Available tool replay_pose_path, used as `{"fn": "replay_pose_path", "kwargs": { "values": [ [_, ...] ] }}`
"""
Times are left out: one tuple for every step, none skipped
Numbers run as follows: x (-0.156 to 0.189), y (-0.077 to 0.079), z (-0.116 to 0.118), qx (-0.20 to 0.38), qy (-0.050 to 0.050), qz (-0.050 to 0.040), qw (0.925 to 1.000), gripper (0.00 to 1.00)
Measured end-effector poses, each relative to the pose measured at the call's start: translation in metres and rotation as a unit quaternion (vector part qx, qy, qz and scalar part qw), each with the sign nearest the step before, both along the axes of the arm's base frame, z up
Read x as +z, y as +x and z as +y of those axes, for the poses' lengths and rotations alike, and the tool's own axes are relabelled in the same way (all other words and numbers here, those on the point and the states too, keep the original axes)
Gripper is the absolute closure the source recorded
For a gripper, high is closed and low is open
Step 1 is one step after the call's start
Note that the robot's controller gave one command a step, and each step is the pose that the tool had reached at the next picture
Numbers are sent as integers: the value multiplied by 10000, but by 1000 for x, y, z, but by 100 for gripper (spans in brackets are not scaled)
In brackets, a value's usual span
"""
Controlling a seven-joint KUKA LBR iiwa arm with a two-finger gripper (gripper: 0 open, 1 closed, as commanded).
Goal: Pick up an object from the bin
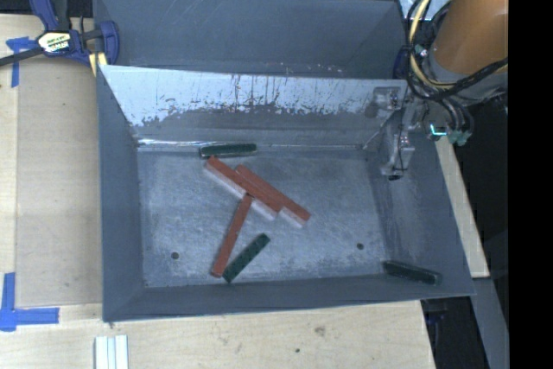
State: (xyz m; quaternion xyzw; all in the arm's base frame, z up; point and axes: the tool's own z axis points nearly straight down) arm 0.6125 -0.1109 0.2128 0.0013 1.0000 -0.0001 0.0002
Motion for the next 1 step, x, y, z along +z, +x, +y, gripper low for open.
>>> {"fn": "replay_pose_path", "kwargs": {
  "values": [
    [2, 1, 0, 11, -3, -21, 10000, 0]
  ]
}}
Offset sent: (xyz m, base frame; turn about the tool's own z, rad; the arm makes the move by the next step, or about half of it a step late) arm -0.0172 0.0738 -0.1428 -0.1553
